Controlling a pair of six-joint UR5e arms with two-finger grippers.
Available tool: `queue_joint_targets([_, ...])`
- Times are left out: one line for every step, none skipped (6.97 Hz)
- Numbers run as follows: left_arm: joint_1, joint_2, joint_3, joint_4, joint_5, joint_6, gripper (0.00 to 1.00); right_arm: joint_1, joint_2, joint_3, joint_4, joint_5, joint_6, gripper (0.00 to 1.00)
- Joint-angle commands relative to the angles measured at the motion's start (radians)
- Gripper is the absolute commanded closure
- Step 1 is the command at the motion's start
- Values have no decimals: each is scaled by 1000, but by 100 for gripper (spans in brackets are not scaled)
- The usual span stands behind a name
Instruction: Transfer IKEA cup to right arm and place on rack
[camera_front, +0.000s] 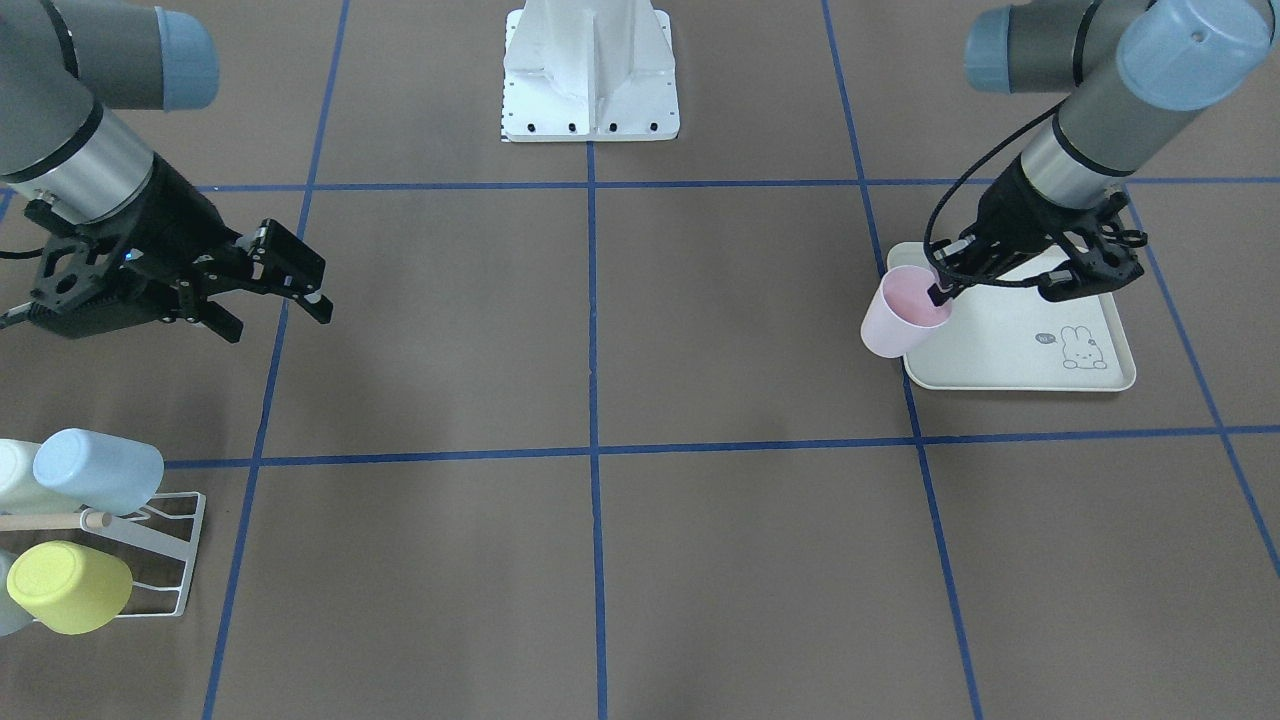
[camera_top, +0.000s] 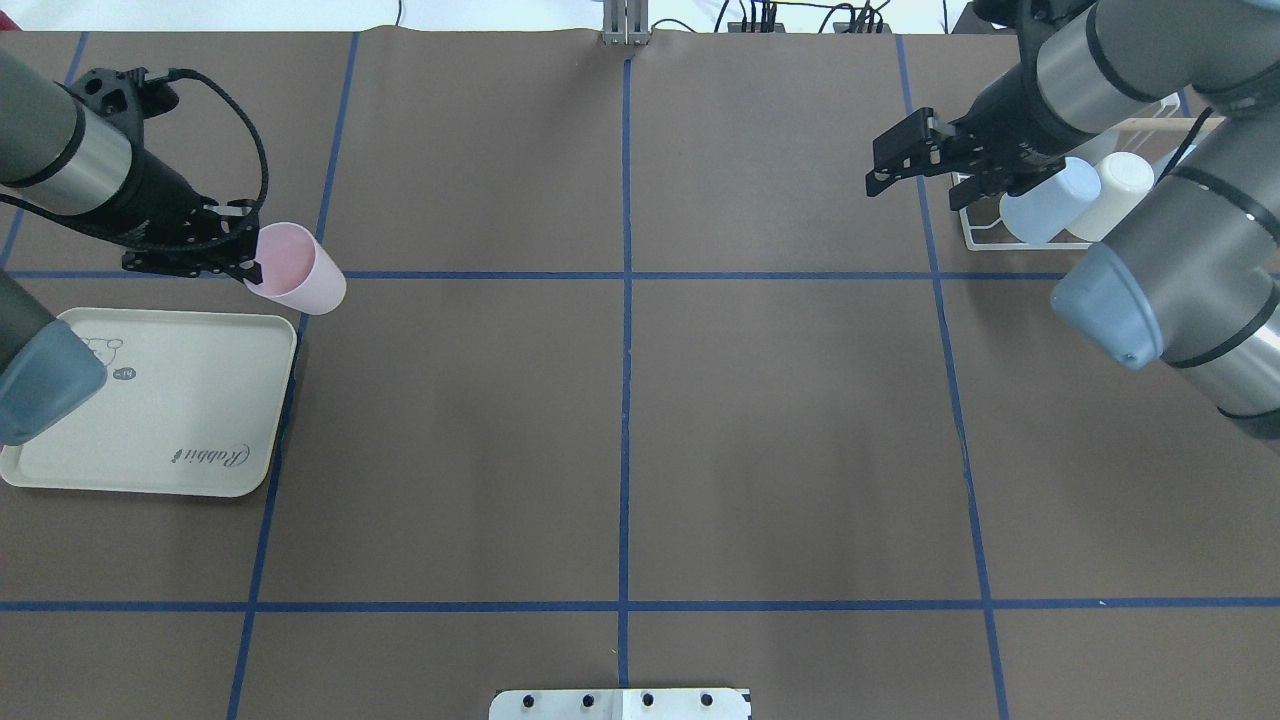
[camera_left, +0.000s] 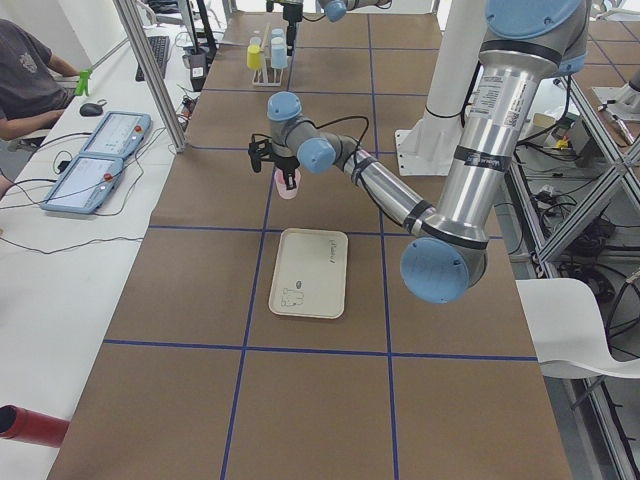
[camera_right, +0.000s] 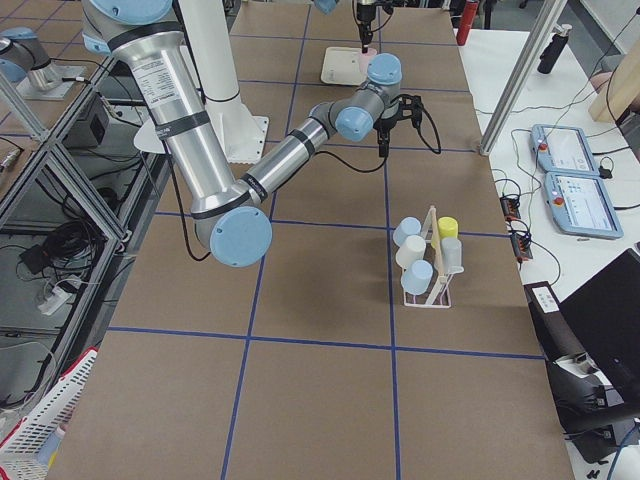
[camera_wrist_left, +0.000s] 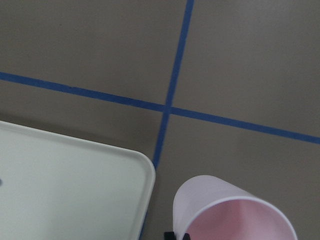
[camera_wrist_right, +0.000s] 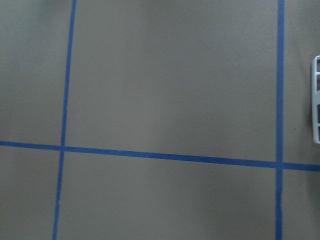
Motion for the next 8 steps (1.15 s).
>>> queue_joint_targets([69, -82, 0, -155, -1, -274, 100, -74, -10, -8, 295, -23, 309, 2])
queue_joint_targets([99, -84, 24, -377, 1, -439, 100, -111, -10, -10, 427, -34, 451, 2])
queue_joint_targets([113, -84, 60, -620, 1, -611, 100, -163, -11, -11, 568, -110, 558, 2])
queue_joint_targets([115, -82, 96, -826, 1, -774, 100, -183, -52, -17, 732, -122, 618, 2])
queue_joint_targets([115, -84, 141, -1018, 2, -912, 100, -188, -73, -57, 934, -129, 679, 2])
queue_joint_targets([115, -85, 169, -1183, 8, -1059, 100, -189, -70, -120, 1161, -160, 811, 2])
queue_joint_targets([121, -94, 173, -1300, 67, -1223, 100, -199, -58, -181, 1379, -221, 929, 2])
queue_joint_targets([161, -107, 176, -1397, 109, -1327, 100, -220, -7, -210, 1481, -270, 1000, 2])
